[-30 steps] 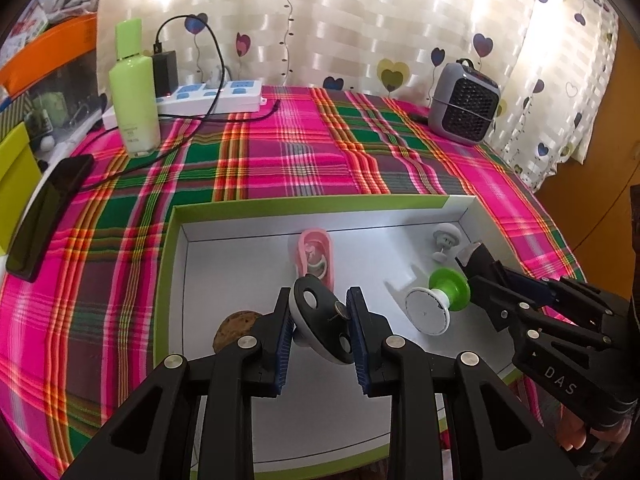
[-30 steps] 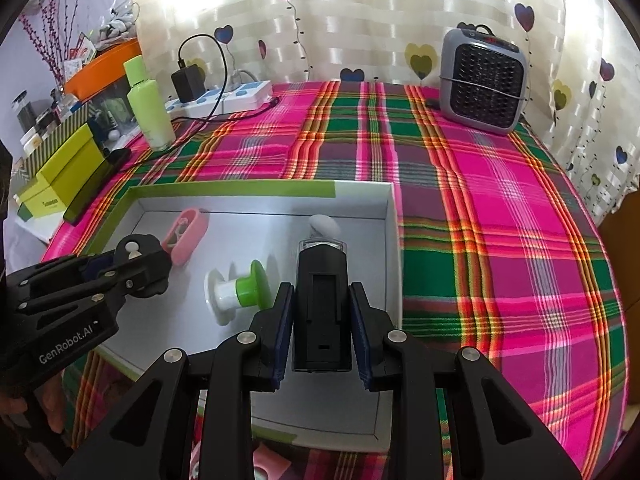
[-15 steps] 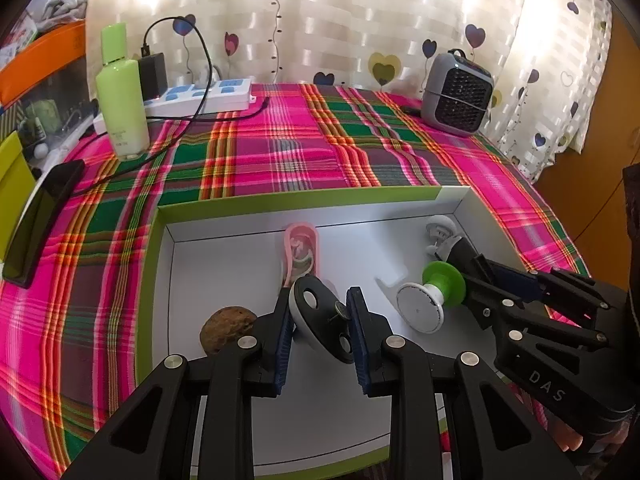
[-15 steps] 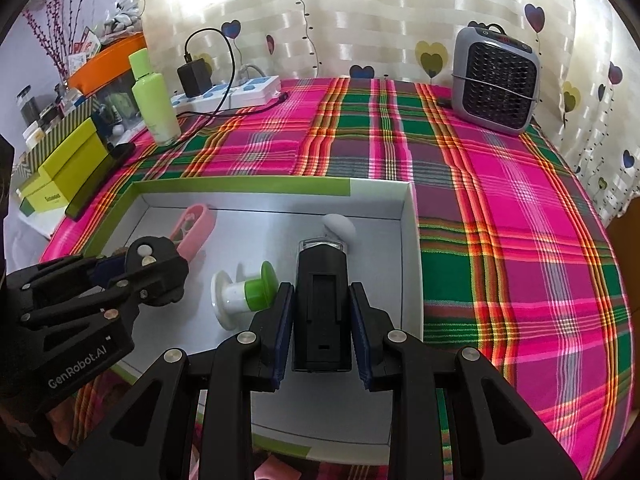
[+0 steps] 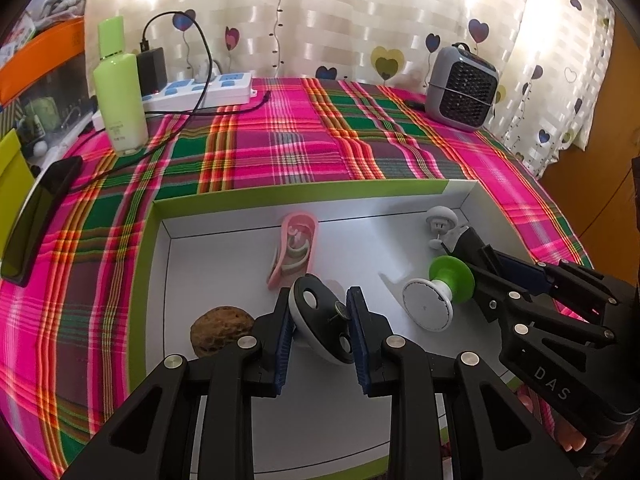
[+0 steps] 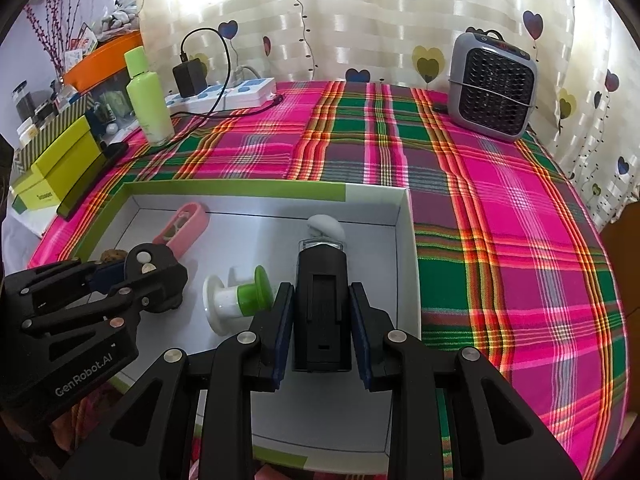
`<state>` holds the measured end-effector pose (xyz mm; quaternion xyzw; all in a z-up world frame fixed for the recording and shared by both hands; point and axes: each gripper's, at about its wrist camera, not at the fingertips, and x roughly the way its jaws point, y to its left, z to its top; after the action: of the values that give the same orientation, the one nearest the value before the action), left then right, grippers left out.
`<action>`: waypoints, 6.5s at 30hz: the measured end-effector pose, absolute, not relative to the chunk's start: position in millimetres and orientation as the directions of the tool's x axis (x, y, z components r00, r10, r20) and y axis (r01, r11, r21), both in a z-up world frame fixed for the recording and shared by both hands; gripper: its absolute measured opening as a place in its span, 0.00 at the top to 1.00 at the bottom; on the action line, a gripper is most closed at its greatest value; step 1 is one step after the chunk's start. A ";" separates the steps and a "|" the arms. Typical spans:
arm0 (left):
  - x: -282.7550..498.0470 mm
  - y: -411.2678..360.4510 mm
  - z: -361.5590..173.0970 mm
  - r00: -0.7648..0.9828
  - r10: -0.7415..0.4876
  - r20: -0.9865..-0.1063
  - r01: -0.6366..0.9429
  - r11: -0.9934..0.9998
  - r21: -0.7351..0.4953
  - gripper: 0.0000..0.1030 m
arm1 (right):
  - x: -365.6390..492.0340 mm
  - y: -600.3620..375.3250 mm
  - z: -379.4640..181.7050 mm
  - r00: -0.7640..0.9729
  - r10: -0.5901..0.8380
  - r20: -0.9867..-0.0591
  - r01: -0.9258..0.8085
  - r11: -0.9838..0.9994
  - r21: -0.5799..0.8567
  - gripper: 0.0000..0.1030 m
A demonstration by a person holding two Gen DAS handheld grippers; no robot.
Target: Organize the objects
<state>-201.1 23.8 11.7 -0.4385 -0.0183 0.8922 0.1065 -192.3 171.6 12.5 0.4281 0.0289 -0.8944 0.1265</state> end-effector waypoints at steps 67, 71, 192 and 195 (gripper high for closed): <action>-203.9 23.8 10.6 -0.598 0.200 -0.776 -0.173 -0.978 -0.118 0.69 | -198.2 155.6 6.1 -0.599 -0.145 -0.787 0.278 -0.960 -0.035 0.70; -204.1 24.7 10.7 -0.599 0.188 -0.779 -0.172 -0.980 -0.104 0.64 | -196.9 155.7 7.2 -0.607 -0.147 -0.781 0.272 -0.962 -0.030 0.57; -59.4 -9.2 6.4 -0.636 0.184 -0.749 -0.117 -0.983 -0.142 0.58 | -77.4 196.6 12.5 -0.648 -0.157 -0.746 0.158 -0.985 0.070 0.55; -61.3 -7.8 7.7 -0.636 0.187 -0.749 -0.119 -0.982 -0.144 0.58 | -78.7 195.5 11.9 -0.641 -0.184 -0.745 0.178 -0.980 0.090 0.55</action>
<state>-61.3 -7.8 7.7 -0.4182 -0.0407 0.9035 0.0846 -78.7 195.5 11.9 0.4117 -0.0040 -0.9058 0.1000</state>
